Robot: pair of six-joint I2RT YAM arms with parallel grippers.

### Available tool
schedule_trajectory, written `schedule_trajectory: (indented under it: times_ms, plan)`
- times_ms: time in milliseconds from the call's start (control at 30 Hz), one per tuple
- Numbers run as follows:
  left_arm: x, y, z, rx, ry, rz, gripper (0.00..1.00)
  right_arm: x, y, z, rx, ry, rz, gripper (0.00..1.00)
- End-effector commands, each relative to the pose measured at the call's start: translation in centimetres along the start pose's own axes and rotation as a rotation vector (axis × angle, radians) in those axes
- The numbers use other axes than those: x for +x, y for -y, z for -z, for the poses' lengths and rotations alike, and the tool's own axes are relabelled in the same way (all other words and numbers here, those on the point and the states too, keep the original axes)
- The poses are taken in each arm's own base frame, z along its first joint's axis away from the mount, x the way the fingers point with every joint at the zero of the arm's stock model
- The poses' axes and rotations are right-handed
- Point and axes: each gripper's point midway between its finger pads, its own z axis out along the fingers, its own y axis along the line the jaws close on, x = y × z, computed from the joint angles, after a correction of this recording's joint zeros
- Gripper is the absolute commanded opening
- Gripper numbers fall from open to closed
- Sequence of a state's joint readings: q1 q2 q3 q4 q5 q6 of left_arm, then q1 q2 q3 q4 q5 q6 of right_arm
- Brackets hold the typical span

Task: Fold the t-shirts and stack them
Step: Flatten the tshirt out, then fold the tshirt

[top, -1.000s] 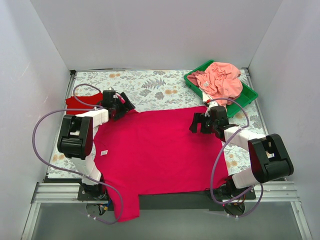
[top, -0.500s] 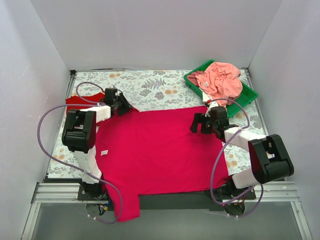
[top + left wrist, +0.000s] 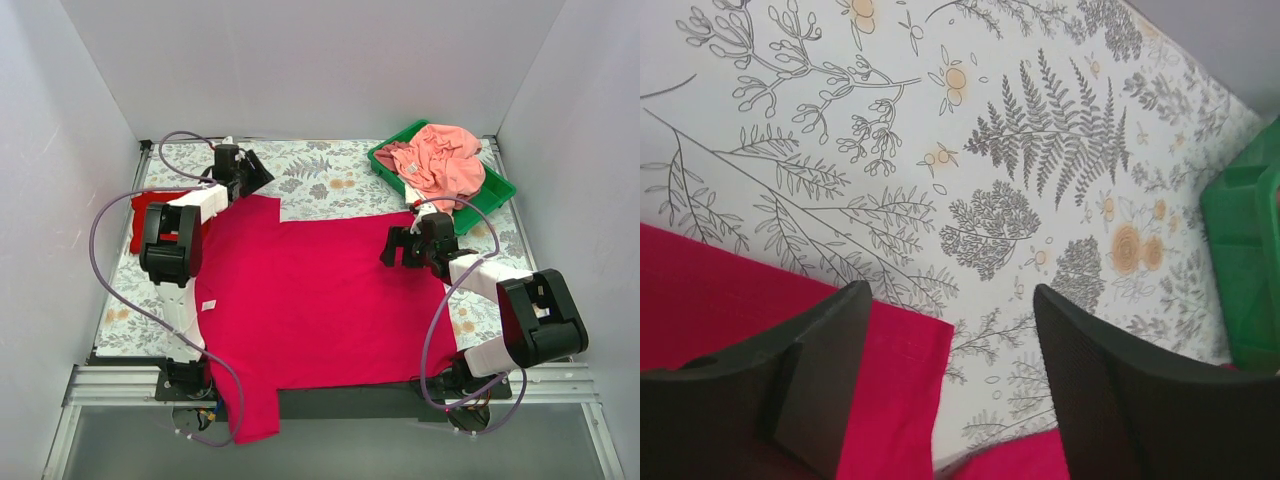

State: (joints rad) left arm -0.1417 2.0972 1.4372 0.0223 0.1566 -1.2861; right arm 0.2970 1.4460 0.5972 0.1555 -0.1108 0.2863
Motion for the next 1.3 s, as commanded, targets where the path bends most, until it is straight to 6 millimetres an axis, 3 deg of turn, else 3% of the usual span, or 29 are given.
schedule_trajectory:
  times_ms: [0, 33, 133, 167, 200, 233, 267, 300, 367, 400, 500, 733, 967, 1133, 1267]
  plan:
    - [-2.4, 3.4, 2.5, 0.062, 0.035, -0.068, 0.69, 1.3, 0.9, 0.9, 0.050, -0.049, 0.005, 0.97]
    - [-3.7, 4.9, 4.4, 0.088, 0.074, -0.082, 0.74, 0.8, 0.8, 1.1, 0.046, -0.040, 0.009, 0.98]
    - [-2.5, 4.6, 7.7, 0.057, 0.068, -0.073, 0.81, -0.7, 0.1, 1.8, 0.029, -0.006, 0.028, 0.98]
    - [-3.7, 5.5, 10.6, 0.053, 0.118, -0.064, 0.81, -1.4, -0.1, 2.1, 0.026, 0.013, 0.035, 0.98]
    - [-0.9, 3.3, 11.5, 0.000, 0.068, -0.044, 0.82, -1.6, -0.2, 2.3, 0.024, 0.021, 0.036, 0.98]
    - [-0.2, 2.7, 12.7, -0.018, 0.076, -0.014, 0.87, -1.9, -0.3, 2.6, 0.024, 0.030, 0.040, 0.98]
    - [-1.3, 3.3, 15.6, -0.008, 0.144, -0.005, 0.90, -2.4, -0.5, 2.9, 0.023, 0.039, 0.043, 0.98]
    - [1.7, 0.8, 16.1, -0.058, 0.104, 0.015, 0.91, -2.7, -0.7, 3.0, 0.020, 0.044, 0.053, 0.98]
    - [2.2, 0.7, 18.8, -0.041, 0.138, 0.033, 0.94, -3.9, -1.0, 3.2, 0.025, 0.075, 0.071, 0.98]
    - [3.3, -0.8, 19.2, -0.084, 0.139, 0.035, 0.95, -4.3, -1.1, 3.2, 0.026, 0.082, 0.081, 0.98]
    - [3.8, -1.8, 20.5, -0.113, 0.158, 0.052, 0.97, -5.4, -1.0, 2.8, 0.051, 0.079, 0.094, 0.98]
    - [5.8, -5.3, 17.9, -0.260, 0.080, 0.057, 0.98, -7.9, -0.9, 0.5, 0.078, 0.068, 0.134, 0.98]
    - [6.7, -6.0, 13.5, -0.278, -0.009, 0.037, 0.98, -7.7, 1.4, -2.8, 0.178, -0.002, 0.162, 0.97]
    - [7.6, -7.0, 11.3, -0.302, -0.050, 0.016, 0.97, -6.7, 4.1, -5.1, 0.294, -0.057, 0.187, 0.98]
    - [7.6, -7.3, 9.8, -0.313, -0.066, 0.006, 0.97, -7.3, 5.1, -6.4, 0.340, -0.082, 0.209, 0.97]
